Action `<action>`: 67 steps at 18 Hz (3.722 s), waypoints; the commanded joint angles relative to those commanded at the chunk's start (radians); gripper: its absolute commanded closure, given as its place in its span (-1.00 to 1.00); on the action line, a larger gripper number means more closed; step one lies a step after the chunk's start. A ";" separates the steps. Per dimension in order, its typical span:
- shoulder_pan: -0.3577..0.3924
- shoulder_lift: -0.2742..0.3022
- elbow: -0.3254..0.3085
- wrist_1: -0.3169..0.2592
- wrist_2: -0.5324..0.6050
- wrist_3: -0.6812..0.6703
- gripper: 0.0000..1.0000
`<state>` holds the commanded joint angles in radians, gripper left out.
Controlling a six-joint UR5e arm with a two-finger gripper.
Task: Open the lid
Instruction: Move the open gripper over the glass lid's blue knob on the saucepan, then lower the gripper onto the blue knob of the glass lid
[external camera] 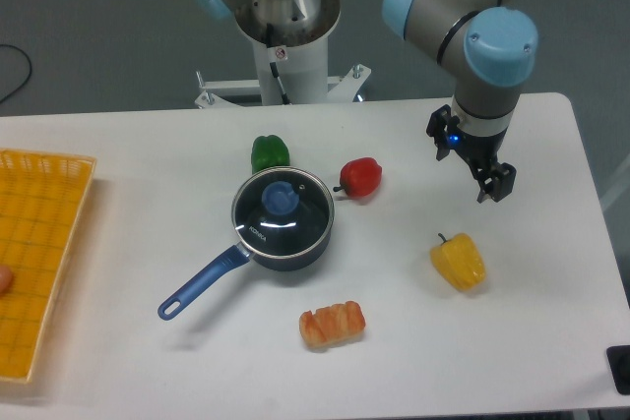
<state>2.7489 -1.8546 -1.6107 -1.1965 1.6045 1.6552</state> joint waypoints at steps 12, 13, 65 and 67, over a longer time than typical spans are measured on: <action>-0.032 0.005 0.000 -0.003 0.000 -0.123 -1.00; -0.043 0.011 -0.002 -0.006 0.000 -0.135 -1.00; -0.483 0.069 -0.150 -0.048 0.086 -0.623 -1.00; -0.482 0.064 -0.166 -0.008 0.084 -0.624 -1.00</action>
<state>2.2672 -1.7902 -1.7762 -1.2044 1.6889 1.0308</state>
